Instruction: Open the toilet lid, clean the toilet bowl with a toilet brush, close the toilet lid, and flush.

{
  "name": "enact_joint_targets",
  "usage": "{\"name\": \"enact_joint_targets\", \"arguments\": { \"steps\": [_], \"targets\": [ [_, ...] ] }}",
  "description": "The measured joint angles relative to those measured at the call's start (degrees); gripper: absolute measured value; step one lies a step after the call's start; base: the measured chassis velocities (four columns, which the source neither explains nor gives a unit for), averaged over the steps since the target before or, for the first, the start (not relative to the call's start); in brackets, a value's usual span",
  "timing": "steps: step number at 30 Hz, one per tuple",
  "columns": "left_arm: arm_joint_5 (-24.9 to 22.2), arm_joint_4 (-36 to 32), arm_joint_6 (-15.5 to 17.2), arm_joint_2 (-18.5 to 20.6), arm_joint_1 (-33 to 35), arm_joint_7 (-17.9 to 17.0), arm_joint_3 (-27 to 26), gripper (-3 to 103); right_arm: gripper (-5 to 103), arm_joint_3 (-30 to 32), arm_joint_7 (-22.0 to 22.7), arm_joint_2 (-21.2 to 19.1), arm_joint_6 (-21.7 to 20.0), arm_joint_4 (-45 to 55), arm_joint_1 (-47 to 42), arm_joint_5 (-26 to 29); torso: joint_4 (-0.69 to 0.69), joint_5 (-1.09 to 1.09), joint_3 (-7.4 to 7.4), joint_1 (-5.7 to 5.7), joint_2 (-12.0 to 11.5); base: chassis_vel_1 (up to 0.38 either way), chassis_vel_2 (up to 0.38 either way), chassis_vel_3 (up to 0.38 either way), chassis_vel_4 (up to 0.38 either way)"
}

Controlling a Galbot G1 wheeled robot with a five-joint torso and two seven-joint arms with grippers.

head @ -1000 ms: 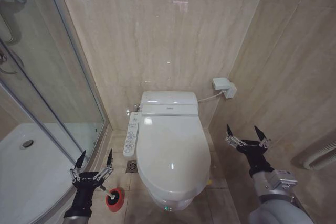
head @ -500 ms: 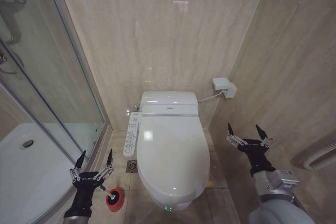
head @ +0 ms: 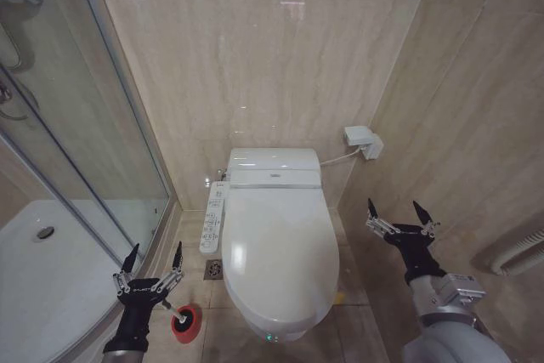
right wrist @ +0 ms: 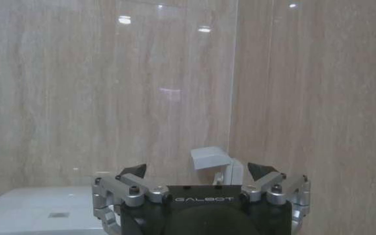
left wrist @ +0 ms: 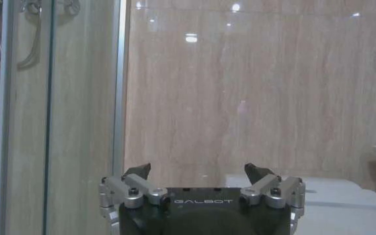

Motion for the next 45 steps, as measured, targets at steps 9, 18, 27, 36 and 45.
{"name": "enact_joint_targets", "arguments": {
  "steps": [9,18,27,36,45],
  "targets": [
    [0.0,0.0,0.0,0.0,0.0,0.0,0.0,97,100,0.03,0.03,-0.01,-0.04,0.04,0.01,0.03,0.0,0.0,0.0,0.0,0.0,0.0,0.0,0.0,0.0],
    [0.0,0.0,0.0,0.0,0.0,0.0,0.0,97,100,0.03,0.06,-0.01,-0.06,0.05,0.01,0.02,0.0,0.0,0.0,0.0,0.0,0.0,0.0,0.0,0.0],
    [0.0,0.0,0.0,0.0,0.0,0.0,0.0,97,100,0.03,0.09,-0.01,-0.07,0.05,0.01,-0.01,0.0,0.0,0.0,0.0,0.0,0.0,0.0,0.0,0.0],
    [0.0,0.0,0.0,0.0,0.0,0.0,0.0,97,100,0.02,0.1,-0.01,-0.06,0.05,0.01,-0.03,0.0,0.0,0.0,0.0,0.0,0.0,0.0,0.0,0.0],
    [0.0,0.0,0.0,0.0,0.0,0.0,0.0,97,100,0.02,0.1,-0.01,-0.06,0.04,0.01,-0.03,0.0,0.0,0.0,0.0,0.0,0.0,0.0,0.0,0.0]
  ]
}}
